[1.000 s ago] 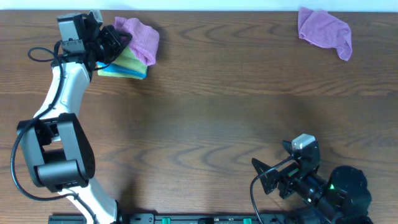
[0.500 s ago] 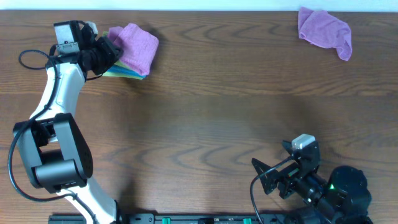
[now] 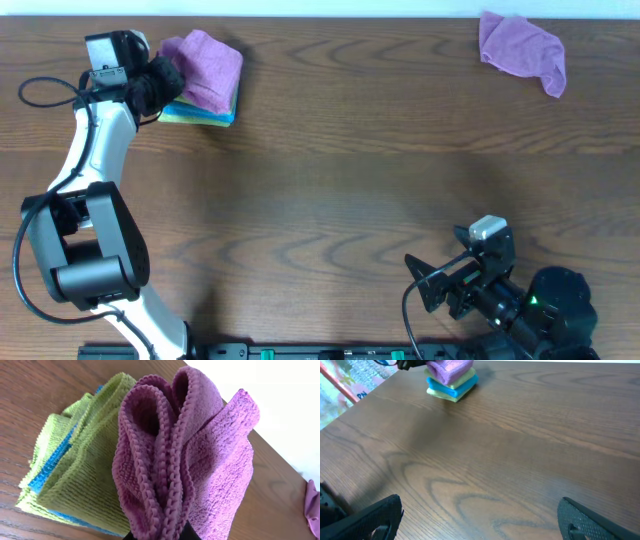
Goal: Fold the cloth
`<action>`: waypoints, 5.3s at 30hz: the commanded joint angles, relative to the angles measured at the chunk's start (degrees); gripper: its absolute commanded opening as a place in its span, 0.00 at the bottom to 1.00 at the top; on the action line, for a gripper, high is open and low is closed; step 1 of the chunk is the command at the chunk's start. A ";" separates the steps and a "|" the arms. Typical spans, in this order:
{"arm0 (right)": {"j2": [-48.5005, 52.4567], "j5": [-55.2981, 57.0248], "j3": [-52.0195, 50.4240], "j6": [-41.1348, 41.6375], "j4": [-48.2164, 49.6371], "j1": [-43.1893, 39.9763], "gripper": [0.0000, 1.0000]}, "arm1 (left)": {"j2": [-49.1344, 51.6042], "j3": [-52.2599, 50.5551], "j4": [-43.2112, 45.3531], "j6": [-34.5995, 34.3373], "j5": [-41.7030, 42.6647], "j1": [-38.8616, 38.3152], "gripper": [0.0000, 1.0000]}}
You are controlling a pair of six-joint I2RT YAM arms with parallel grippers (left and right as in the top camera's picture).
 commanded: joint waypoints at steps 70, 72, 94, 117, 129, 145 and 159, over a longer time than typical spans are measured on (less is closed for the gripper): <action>-0.15 -0.39 -0.35 0.85 -0.09 -0.26 0.99 | -19.08 1.46 -24.83 9.97 0.15 0.59 0.95; -0.15 -0.37 -0.35 0.85 -0.09 -0.26 0.99 | -19.12 1.46 -25.88 9.77 0.17 0.31 0.95; -0.15 -0.37 -0.35 0.85 -0.09 -0.26 0.99 | -38.27 -20.15 -15.19 15.43 -9.90 -7.87 0.95; -0.15 -0.37 -0.35 0.85 -0.09 -0.26 0.99 | -96.63 -74.49 -5.88 27.39 -14.53 -7.87 0.95; -0.15 -0.37 -0.35 0.85 -0.09 -0.26 0.99 | -104.04 -75.78 -7.45 28.96 -21.14 -7.91 0.95; -0.15 -0.37 -0.35 0.85 -0.07 -0.26 0.99 | -110.20 -75.78 -7.48 29.07 -21.09 -7.91 0.95; -0.15 -0.37 -0.35 0.85 -0.09 -0.26 0.99 | -110.14 -75.78 -7.39 29.07 -21.07 -7.91 0.95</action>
